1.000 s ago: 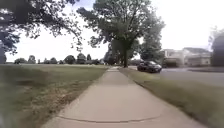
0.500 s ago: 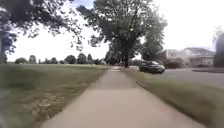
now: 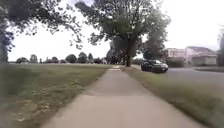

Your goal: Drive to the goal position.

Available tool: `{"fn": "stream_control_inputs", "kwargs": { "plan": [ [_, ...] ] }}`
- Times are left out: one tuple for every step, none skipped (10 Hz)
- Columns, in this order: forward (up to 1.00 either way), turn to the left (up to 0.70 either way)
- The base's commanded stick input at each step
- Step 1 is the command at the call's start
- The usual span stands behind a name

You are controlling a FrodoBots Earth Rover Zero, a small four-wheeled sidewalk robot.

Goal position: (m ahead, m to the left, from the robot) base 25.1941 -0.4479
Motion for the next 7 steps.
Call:
{"fn": "stream_control_inputs", "kwargs": {
  "plan": [
    [1.0,0.0],
    [1.0,0.0],
    [1.0,0.0],
    [1.0,0.0],
    [1.0,0.0],
    [1.0,0.0],
    [1.0,0.0]
  ]
}}
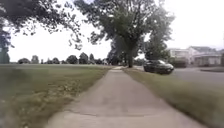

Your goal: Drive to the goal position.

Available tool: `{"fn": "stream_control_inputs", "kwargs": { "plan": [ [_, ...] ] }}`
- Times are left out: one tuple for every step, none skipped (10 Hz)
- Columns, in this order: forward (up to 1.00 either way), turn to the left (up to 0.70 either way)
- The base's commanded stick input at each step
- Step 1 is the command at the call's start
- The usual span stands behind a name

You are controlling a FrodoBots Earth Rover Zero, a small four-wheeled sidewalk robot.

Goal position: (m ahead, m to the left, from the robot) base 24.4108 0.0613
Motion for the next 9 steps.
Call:
{"fn": "stream_control_inputs", "kwargs": {
  "plan": [
    [1.0,0.0],
    [1.0,0.0],
    [1.0,0.0],
    [1.0,0.0],
    [1.0,0.0],
    [1.0,0.0],
    [1.0,0.0],
    [1.0,0.0],
    [1.0,0.0]
  ]
}}
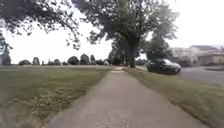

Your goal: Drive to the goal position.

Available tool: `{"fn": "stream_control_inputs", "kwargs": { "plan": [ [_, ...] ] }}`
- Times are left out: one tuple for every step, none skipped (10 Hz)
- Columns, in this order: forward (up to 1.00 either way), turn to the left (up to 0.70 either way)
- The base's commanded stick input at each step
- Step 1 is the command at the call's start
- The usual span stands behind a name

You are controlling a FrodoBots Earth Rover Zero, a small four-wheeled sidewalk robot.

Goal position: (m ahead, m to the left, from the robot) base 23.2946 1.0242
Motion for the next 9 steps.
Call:
{"fn": "stream_control_inputs", "kwargs": {
  "plan": [
    [1.0,0.0],
    [1.0,0.0],
    [1.0,0.0],
    [1.0,0.0],
    [1.0,0.0],
    [1.0,0.0],
    [1.0,0.0],
    [1.0,0.0],
    [1.0,0.0]
  ]
}}
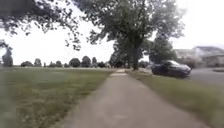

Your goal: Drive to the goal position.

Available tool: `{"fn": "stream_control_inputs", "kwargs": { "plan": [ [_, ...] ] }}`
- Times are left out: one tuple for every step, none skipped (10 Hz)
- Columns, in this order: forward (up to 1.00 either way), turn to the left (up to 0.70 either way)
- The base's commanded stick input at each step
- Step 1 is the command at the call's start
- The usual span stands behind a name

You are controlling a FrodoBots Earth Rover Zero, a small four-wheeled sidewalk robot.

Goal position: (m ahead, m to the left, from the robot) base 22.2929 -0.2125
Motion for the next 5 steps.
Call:
{"fn": "stream_control_inputs", "kwargs": {
  "plan": [
    [1.0,0.0],
    [1.0,0.0],
    [1.0,0.0],
    [1.0,0.0],
    [1.0,0.0]
  ]
}}
